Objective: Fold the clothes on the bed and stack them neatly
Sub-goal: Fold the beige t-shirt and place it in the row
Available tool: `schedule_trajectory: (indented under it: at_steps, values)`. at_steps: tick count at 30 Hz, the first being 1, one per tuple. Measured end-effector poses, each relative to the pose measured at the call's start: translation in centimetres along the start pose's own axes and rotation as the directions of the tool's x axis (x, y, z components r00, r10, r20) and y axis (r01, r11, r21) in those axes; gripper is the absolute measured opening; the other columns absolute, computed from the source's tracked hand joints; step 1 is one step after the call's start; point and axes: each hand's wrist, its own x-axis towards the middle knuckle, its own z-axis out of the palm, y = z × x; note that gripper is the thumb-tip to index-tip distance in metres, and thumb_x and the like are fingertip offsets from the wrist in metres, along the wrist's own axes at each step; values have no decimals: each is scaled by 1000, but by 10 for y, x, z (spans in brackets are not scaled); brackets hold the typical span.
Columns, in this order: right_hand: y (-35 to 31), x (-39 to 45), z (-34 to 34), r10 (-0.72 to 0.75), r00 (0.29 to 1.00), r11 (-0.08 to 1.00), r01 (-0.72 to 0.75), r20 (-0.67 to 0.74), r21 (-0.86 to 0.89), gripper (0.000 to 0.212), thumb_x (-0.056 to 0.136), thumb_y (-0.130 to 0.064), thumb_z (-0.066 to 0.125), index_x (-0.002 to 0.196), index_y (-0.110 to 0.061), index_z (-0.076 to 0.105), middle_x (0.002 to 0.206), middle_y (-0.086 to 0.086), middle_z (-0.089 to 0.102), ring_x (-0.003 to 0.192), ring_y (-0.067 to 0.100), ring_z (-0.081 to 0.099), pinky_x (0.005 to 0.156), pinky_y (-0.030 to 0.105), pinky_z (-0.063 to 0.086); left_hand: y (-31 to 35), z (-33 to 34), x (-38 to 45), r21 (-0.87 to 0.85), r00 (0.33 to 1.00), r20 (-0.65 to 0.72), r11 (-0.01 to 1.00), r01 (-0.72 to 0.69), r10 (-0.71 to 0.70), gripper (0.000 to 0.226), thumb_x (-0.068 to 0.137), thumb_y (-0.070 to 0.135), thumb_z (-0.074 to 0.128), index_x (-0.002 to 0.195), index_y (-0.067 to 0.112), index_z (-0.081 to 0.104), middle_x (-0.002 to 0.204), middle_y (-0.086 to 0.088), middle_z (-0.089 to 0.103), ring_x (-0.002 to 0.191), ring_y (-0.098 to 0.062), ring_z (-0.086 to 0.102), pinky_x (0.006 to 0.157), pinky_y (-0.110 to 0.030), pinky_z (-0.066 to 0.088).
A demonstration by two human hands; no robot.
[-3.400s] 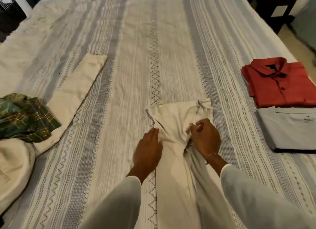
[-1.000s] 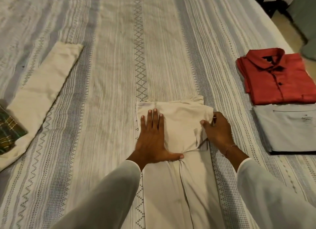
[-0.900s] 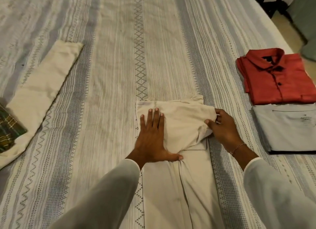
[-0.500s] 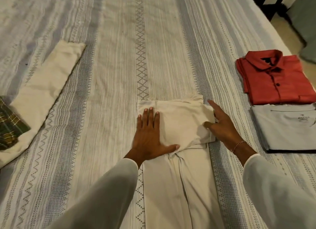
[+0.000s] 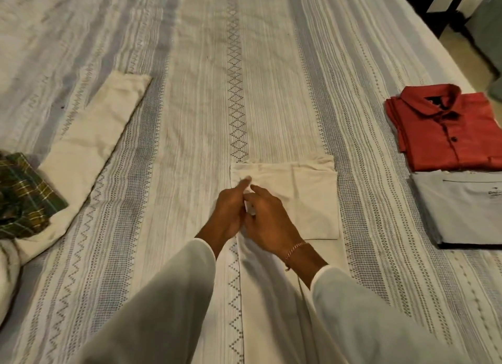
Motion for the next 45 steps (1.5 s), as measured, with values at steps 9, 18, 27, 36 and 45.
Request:
schedule_trajectory:
  at_steps: [9, 18, 27, 36, 45]
  values:
    - [68, -25, 25, -126, 992, 897, 116, 5, -427, 79, 90, -58, 56, 152, -11, 41, 164, 15, 25, 153, 34, 18, 124, 48, 19, -6, -11, 18, 370, 940, -128, 895, -250, 316, 14, 98, 25, 65, 104, 16, 73, 101, -5, 74, 96, -27, 71, 87, -54, 59]
    - [76, -28, 48, -474, 874, 703, 306, -102, -641, 32, 99, -28, 59, 123, -9, 68, 135, 12, 62, 118, 33, 59, 103, 47, 43, -9, -24, 27, 427, 941, -84, 866, -263, 327, 12, 99, 24, 64, 103, 16, 72, 102, -5, 71, 99, -33, 69, 82, -55, 60]
    - [75, -30, 45, -407, 909, 829, 327, -88, -453, 44, 107, -38, 38, 130, -14, 66, 138, 5, 62, 129, 23, 55, 104, 42, 45, -11, -16, 22, 885, 727, -101, 395, -246, 679, 30, 97, 32, 63, 118, 12, 57, 109, -8, 68, 100, -26, 65, 77, -37, 50]
    - [108, -50, 31, -287, 958, 796, 254, 27, -549, 53, 109, -34, 24, 156, -13, 35, 165, 7, 27, 155, 23, 16, 122, 51, 22, -66, -36, 17, 832, 689, 554, -321, -452, 467, 63, 104, 54, 1, 162, 30, 4, 169, -2, -7, 155, -19, -14, 127, -43, 0]
    - [104, -110, 5, -162, 891, 966, 56, -425, -252, 19, 99, -25, 54, 110, -11, 62, 112, 5, 62, 103, 21, 57, 88, 38, 52, -95, -19, -36, 764, 474, 640, -434, -478, 605, 40, 98, 30, 59, 128, 5, 56, 123, -17, 62, 111, -33, 60, 92, -44, 54]
